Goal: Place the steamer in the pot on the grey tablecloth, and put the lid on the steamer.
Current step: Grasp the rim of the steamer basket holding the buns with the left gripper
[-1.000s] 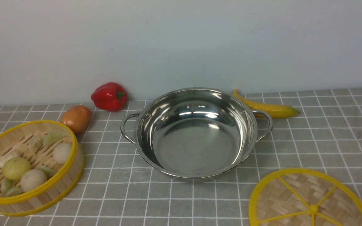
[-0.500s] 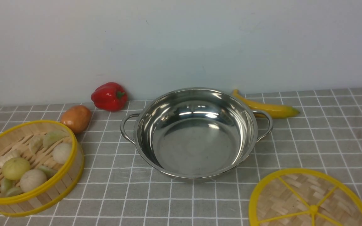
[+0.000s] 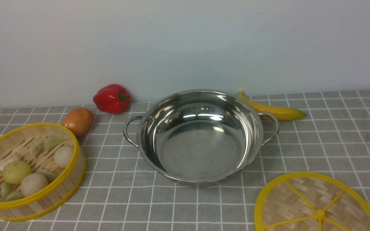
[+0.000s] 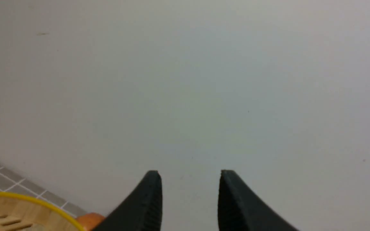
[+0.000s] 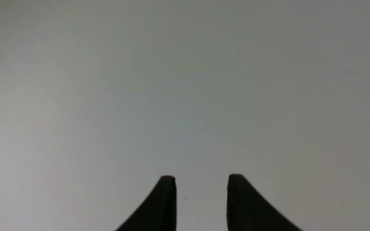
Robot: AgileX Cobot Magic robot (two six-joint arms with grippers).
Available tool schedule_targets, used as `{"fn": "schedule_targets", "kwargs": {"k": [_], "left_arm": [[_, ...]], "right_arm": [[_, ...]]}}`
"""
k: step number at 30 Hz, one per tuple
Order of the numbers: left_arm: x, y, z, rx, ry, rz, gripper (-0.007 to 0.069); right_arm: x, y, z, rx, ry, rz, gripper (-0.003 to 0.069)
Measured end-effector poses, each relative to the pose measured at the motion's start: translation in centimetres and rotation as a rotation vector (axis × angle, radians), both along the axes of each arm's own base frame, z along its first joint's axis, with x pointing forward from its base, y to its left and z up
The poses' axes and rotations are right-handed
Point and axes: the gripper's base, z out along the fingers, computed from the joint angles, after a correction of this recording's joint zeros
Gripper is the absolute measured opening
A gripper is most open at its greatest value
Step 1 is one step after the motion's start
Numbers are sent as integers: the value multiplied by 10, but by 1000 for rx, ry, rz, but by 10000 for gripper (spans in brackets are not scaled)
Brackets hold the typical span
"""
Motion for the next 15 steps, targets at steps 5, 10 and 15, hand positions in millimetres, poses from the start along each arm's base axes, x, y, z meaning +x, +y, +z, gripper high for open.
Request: {"fn": "schedule_targets", "kwargs": {"k": [5,10,15], "left_arm": [[30,-2,10,1,268,-53,243],[57,-3,2,-25,525,-103,243],[89,-1,-15,-13,817,-140,243]], "right_arm": [[35,18,42,-317,276,41,243],[76,24,58,-447,588,72,243],[113,30,31,-549,970,139,243]]}}
